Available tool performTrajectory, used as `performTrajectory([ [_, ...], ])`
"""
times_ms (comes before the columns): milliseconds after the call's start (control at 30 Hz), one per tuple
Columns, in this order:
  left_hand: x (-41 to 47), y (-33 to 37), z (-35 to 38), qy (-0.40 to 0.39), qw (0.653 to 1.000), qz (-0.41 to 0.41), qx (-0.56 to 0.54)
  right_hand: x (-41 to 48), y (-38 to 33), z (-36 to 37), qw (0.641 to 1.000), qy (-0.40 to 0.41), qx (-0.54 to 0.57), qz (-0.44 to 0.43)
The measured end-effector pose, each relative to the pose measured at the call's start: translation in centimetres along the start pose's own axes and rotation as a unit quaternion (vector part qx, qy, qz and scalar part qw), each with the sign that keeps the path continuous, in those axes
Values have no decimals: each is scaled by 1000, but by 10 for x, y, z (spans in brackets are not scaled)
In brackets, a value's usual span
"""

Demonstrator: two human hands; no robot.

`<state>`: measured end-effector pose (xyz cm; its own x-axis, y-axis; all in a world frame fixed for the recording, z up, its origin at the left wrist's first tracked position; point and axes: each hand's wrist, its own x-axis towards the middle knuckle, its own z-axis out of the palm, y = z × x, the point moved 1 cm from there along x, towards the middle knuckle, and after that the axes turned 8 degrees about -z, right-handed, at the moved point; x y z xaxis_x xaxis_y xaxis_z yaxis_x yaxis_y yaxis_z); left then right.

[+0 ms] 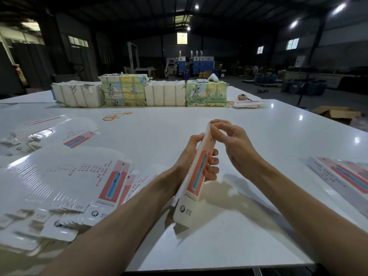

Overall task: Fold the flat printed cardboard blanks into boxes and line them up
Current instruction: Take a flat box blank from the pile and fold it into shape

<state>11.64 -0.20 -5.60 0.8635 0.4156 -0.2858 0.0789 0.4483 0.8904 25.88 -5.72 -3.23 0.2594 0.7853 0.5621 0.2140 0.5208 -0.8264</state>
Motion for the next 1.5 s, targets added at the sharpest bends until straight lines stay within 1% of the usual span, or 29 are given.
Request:
performTrajectory([
  [100, -4, 1, -12, -24, 993, 22, -110, -6, 13, 7, 999, 24, -47, 7],
  [167, -6, 2, -21, -26, 988, 34, -151, -11, 19, 11, 999, 9, -25, 30],
  [233, -6, 1, -25, -23, 986, 50, -158, -16, 21, 17, 999, -27, 11, 36],
  [333, -5, -2, -26, 15, 989, 80, -124, -20, 19, 20, 999, -28, 35, 20],
  [400, -4, -3, -27, 72, 989, 110, -67, -20, 16, 18, 998, -22, 61, 25],
  [467, -2, -5, -21, 107, 984, 142, -18, -20, 13, 15, 997, -10, 63, 31],
  [533, 1, -5, -15, 144, 972, 185, 7, -17, 11, 13, 999, 12, 22, 23],
  [600, 4, -3, -13, 192, 949, 243, 56, -15, 12, 14, 1000, 24, -1, 17],
  [633, 3, -2, -12, 191, 943, 263, 78, -14, 12, 13, 999, 28, -3, 16],
  [667, 2, -1, -10, 172, 944, 267, 85, -13, 12, 13, 999, 31, -3, 15],
  [733, 1, 0, -4, 117, 962, 235, 72, -12, 12, 12, 999, 32, 1, 13],
  [767, 2, 0, -2, 110, 965, 223, 80, -12, 12, 11, 999, 34, 1, 13],
  [800, 3, 0, 0, 128, 959, 227, 113, -11, 11, 11, 999, 37, 0, 13],
  [867, 4, -3, 0, 181, 927, 257, 203, -10, 12, 10, 999, 35, 3, 5],
  [900, 4, -4, -1, 192, 920, 259, 221, -10, 13, 10, 1000, 31, 5, 1],
  [967, 2, -5, -5, 190, 930, 242, 203, -10, 14, 8, 1000, 21, 6, -1],
  [1033, -2, -5, -7, 177, 941, 217, 190, -10, 16, 5, 1000, 6, -18, 0],
  [1133, -5, -5, -8, 195, 937, 197, 213, -9, 19, 6, 998, -20, -58, 7],
  [1233, -5, -5, -7, 197, 938, 184, 217, -10, 22, 8, 998, -30, -59, 21],
  [1300, -6, -5, -7, 197, 937, 176, 228, -9, 22, 6, 999, -11, -37, 27],
  [1400, -8, -6, -6, 179, 937, 165, 253, -7, 23, 0, 997, 54, -19, 49],
  [1500, -8, -9, -5, 154, 940, 157, 260, -5, 25, -3, 996, 67, -31, 56],
])
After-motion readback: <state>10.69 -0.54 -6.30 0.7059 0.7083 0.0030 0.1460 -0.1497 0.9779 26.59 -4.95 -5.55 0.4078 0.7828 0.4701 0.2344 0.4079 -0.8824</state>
